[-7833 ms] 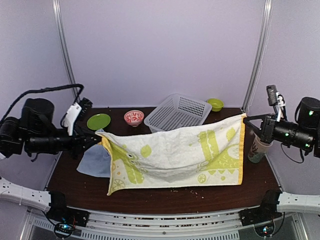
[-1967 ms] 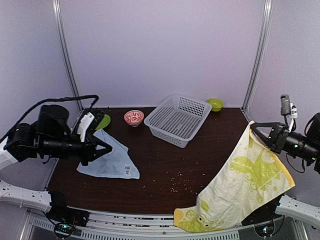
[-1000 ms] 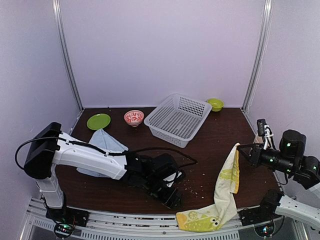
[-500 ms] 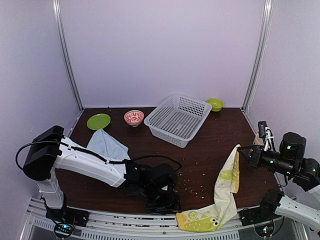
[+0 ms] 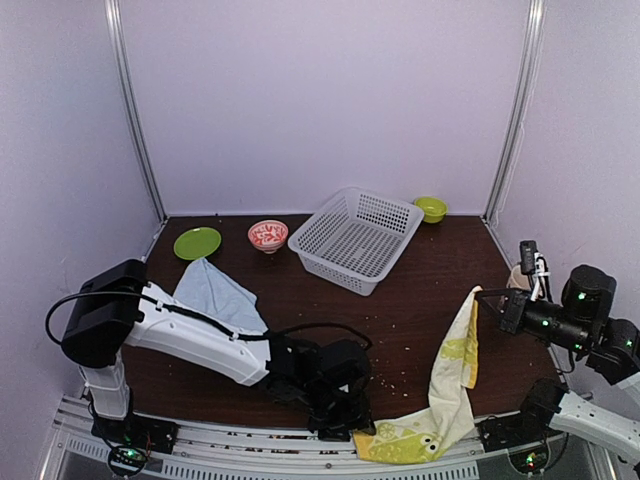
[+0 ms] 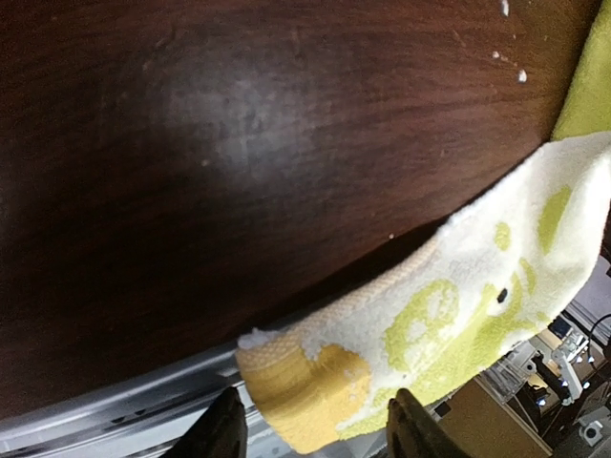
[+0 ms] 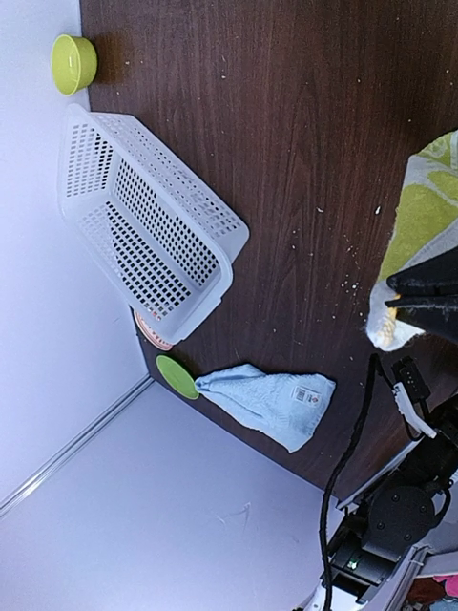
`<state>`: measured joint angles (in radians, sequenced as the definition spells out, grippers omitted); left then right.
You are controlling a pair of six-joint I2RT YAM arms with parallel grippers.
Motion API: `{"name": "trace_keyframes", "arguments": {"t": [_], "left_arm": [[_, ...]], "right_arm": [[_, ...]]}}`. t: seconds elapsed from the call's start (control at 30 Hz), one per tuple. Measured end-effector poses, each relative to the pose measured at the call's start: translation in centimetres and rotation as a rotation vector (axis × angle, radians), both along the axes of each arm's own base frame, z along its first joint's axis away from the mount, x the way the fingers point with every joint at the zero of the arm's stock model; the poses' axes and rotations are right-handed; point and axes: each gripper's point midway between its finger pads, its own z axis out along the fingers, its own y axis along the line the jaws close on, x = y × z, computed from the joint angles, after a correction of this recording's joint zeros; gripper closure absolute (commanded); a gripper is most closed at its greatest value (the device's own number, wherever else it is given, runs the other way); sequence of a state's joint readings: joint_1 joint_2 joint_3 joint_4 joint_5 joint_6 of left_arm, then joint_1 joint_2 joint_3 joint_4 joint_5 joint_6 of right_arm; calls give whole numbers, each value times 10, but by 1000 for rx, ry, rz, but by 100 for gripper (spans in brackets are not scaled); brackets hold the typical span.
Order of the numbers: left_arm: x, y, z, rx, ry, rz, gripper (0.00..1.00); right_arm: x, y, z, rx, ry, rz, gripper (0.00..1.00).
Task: Roll the towels
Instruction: Pick up the towel from the center of the board.
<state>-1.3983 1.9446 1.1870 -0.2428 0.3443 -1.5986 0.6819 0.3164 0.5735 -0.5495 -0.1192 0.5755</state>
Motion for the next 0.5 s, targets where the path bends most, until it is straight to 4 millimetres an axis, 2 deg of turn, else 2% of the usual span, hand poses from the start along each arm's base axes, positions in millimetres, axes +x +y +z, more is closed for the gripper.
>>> {"name": "trace_keyframes", "arguments": {"t": [0.1,0.27,0.37,0.47,0.5], "left_arm": [[-2,-1,-5,9,10,10,57],[-1,-2,-7,20,19,36,72],[-1,-2,-7,23,25,48,82],[-1,-2,-8,27,30,59,100],[-1,-2,-8,27,31,62,100]], "right_arm": [[-2,-2,3,11,-13,0,100],[-6,-5,4,13,-19,0,100],[-7,-6,5,15,-23,1,100],[-8,-6,5,18,-26,1,100],[-8,-7,5,18,-26,1,100]]}}
